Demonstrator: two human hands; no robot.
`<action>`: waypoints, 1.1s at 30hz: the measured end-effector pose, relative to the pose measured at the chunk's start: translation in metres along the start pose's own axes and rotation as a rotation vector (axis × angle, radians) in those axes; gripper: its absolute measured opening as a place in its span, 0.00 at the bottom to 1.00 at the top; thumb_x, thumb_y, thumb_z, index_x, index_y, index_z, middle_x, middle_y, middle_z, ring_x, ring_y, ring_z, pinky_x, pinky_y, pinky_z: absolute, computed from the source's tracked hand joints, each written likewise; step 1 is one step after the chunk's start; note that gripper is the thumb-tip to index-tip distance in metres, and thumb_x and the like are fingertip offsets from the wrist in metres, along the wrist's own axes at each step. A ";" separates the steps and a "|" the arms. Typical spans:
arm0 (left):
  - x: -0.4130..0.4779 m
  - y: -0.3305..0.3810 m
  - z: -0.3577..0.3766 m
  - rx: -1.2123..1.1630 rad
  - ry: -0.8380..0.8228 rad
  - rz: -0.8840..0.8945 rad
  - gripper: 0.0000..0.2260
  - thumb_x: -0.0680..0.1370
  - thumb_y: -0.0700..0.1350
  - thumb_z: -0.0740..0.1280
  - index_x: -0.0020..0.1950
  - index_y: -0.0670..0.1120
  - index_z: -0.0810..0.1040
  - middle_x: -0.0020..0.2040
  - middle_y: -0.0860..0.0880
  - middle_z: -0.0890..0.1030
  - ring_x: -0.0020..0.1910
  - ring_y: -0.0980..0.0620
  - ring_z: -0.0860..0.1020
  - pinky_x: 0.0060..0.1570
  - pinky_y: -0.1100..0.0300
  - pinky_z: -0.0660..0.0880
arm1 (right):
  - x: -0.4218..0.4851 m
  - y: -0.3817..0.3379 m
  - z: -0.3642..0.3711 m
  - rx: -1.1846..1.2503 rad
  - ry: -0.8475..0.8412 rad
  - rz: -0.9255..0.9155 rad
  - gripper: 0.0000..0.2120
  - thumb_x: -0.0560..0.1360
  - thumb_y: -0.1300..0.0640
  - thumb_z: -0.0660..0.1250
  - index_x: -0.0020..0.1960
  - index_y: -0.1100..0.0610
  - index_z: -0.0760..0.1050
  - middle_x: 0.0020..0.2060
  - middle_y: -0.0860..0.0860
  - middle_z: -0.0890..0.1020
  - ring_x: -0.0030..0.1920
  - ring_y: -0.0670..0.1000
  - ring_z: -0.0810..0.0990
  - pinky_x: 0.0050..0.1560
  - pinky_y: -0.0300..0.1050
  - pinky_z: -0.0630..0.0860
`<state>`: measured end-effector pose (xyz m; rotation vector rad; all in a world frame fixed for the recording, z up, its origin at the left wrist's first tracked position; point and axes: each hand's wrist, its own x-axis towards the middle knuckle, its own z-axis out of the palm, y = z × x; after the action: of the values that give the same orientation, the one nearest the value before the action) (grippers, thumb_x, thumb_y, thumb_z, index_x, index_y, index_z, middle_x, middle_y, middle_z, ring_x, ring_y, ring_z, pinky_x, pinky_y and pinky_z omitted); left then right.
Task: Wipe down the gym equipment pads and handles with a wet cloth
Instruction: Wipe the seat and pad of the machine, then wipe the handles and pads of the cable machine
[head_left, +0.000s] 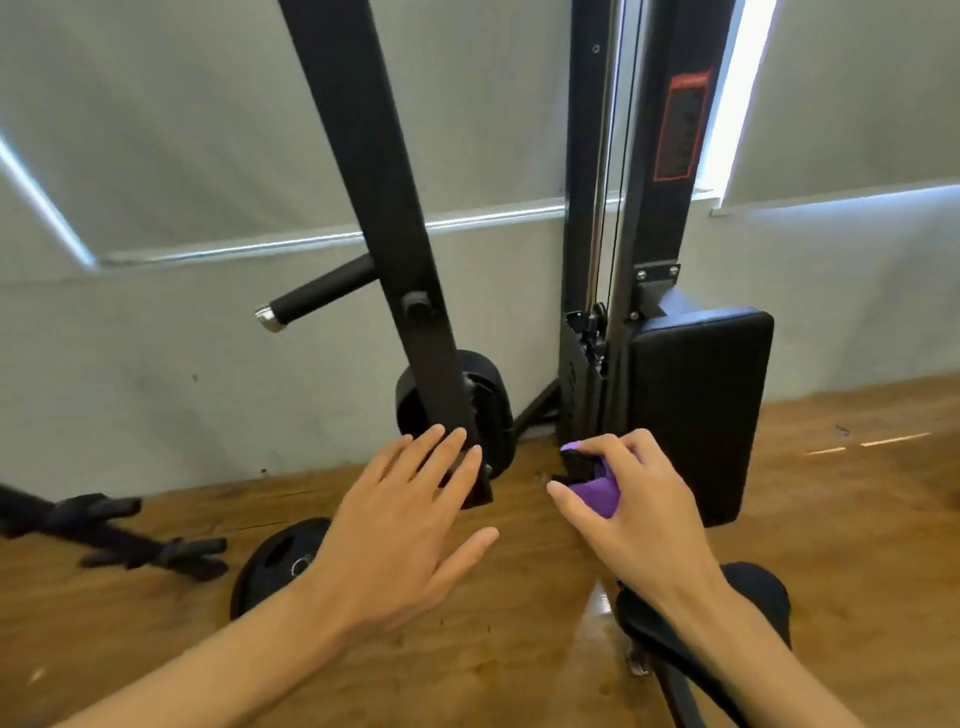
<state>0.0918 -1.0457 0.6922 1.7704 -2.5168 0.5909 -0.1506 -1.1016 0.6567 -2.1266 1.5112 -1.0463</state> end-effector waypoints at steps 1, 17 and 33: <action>-0.013 -0.006 -0.001 -0.005 -0.010 -0.035 0.32 0.85 0.66 0.49 0.77 0.46 0.74 0.74 0.44 0.76 0.74 0.44 0.74 0.73 0.44 0.70 | 0.000 -0.009 0.006 0.004 -0.017 -0.027 0.24 0.70 0.32 0.67 0.61 0.43 0.76 0.51 0.40 0.71 0.48 0.41 0.75 0.44 0.37 0.80; -0.304 -0.137 -0.005 -0.006 -0.202 -0.597 0.33 0.84 0.66 0.51 0.77 0.45 0.74 0.73 0.43 0.77 0.73 0.42 0.74 0.70 0.43 0.73 | -0.056 -0.259 0.198 0.147 -0.379 -0.353 0.17 0.74 0.37 0.71 0.60 0.40 0.76 0.48 0.40 0.69 0.51 0.44 0.75 0.47 0.42 0.73; -0.317 -0.353 0.061 0.021 -0.168 -0.660 0.33 0.85 0.66 0.46 0.77 0.45 0.73 0.73 0.44 0.77 0.74 0.43 0.73 0.72 0.44 0.70 | 0.031 -0.342 0.369 0.245 -0.385 -0.308 0.25 0.63 0.33 0.75 0.57 0.40 0.78 0.48 0.38 0.70 0.48 0.43 0.75 0.46 0.40 0.72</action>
<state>0.5398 -0.8796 0.6716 2.5508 -1.8064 0.4353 0.3506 -1.0518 0.6360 -2.2596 0.8554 -0.8000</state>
